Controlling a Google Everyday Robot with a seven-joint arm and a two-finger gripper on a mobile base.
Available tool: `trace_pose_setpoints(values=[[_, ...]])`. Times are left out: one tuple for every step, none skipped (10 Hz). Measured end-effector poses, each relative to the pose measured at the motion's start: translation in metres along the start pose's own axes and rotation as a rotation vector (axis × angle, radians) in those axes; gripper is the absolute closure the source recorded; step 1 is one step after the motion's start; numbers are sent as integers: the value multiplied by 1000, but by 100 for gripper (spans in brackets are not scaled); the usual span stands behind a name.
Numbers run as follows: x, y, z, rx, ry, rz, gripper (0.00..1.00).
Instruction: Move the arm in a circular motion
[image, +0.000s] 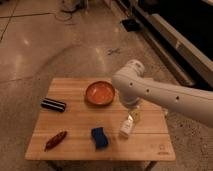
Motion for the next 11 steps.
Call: trace_pose_setpoints(values=[[20,-4,4,-4,-7,29,20],[40,-11,9,-8,-15,47,20],[53,-20,13,-10,-21,54,20],[70,-35,19,-20,-25,53,20],[77,-53,21,-27,-27,44,20],[80,-73,24,-36,-25,31,20],[76,-99,28,-44,-26,8,20],[67,-122,31,-47,-27,-18,20],[57,-139,34,-51,-27,-43,20],[30,-170,37,-53,-35,-96,20],[11,-185,38,-52,-45,-131,20]])
